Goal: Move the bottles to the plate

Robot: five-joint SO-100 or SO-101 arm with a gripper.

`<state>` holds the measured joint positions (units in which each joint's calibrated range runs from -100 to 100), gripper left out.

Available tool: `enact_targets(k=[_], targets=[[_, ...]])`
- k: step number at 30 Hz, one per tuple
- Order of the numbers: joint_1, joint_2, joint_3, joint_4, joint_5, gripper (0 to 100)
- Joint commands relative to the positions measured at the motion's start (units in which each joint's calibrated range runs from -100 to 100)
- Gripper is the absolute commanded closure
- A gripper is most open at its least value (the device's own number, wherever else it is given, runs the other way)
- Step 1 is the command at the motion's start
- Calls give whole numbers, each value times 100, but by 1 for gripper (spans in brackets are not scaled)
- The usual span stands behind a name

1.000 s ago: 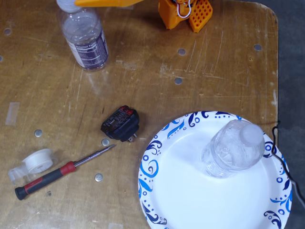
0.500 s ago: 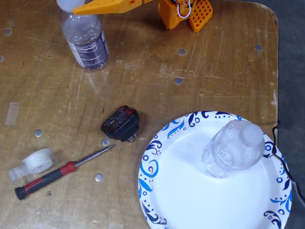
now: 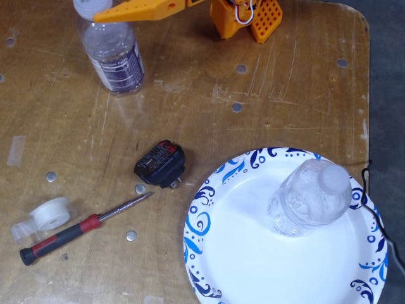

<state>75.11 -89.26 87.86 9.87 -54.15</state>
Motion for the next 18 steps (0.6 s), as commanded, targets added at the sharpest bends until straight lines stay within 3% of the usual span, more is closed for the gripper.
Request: enact_targets(k=[1,18], targets=[[192,31,-92,-117,11,82],[289,31,-182,-117,16,86]])
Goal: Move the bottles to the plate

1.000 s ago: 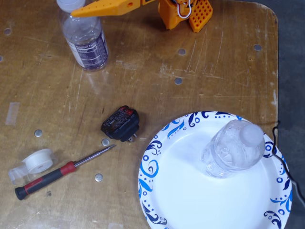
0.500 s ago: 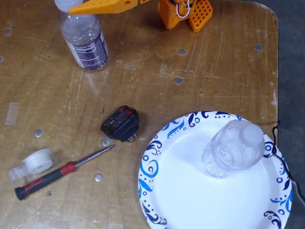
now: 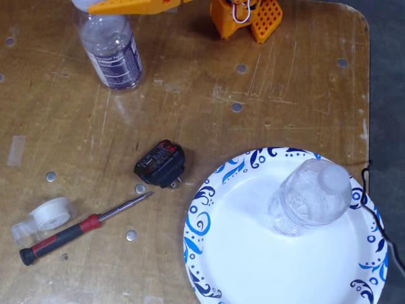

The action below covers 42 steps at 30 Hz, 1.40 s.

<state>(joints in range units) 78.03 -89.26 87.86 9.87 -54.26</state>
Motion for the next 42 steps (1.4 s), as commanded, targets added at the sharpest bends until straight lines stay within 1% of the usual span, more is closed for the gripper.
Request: enact_targets(k=[1,5,10,15,22,26,29,31,35,42], targets=[[-3,31,-254,-117,27,86],[-46,107,-741,-108,22,86],[-67,368,-1660,-30,-218,86],[-693,1194,-2750,-21,-276,86],[-2170,3007,-4813,-56,-265,87],[-3054,4188,-5948,-100,-265,92],[-3701,5048,-6678,-91,-265,93],[-4143,5562,-7065,-100,-265,93],[-4682,6405,-7750,-108,-265,93],[-5685,7349,-8399,-108,-260,94]])
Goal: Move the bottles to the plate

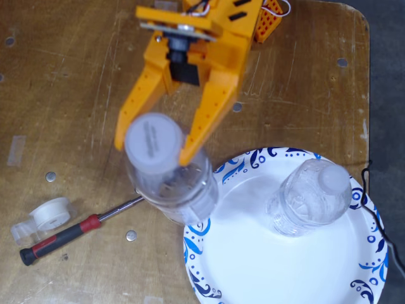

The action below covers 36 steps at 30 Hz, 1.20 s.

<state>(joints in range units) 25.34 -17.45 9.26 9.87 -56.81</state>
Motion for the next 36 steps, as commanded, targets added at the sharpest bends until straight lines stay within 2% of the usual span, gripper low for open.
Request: enact_targets(k=[1,4,7,9,12,18,26,36], targets=[[-545,320,-602,-117,-5,94],[-901,809,-800,-378,-10,94],[-1138,1366,-800,-1100,-10,94],[-1192,1678,-737,-1666,-10,94],[-1181,1947,-701,-1927,0,94],[-1084,1585,83,-2023,188,94],[-890,556,1533,-2058,178,94],[-922,489,2344,-3102,152,94]])
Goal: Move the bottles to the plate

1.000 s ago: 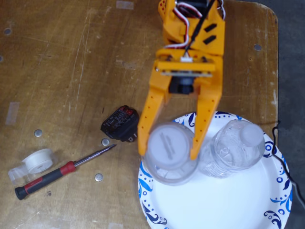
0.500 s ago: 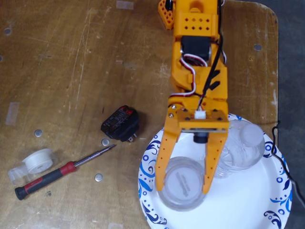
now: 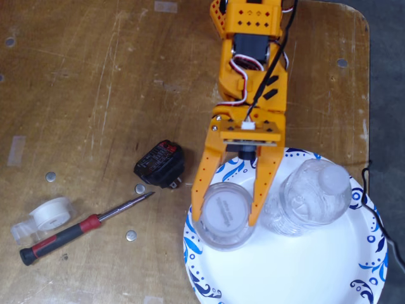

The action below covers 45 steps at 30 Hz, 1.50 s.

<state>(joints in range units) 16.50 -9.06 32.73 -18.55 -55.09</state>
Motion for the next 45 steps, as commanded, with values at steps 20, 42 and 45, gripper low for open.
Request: enact_targets(k=[20,42,45], targets=[[-243,602,168,-1182,-213,94],[-254,670,438,-1191,-255,94],[-254,670,546,-1191,-255,94]])
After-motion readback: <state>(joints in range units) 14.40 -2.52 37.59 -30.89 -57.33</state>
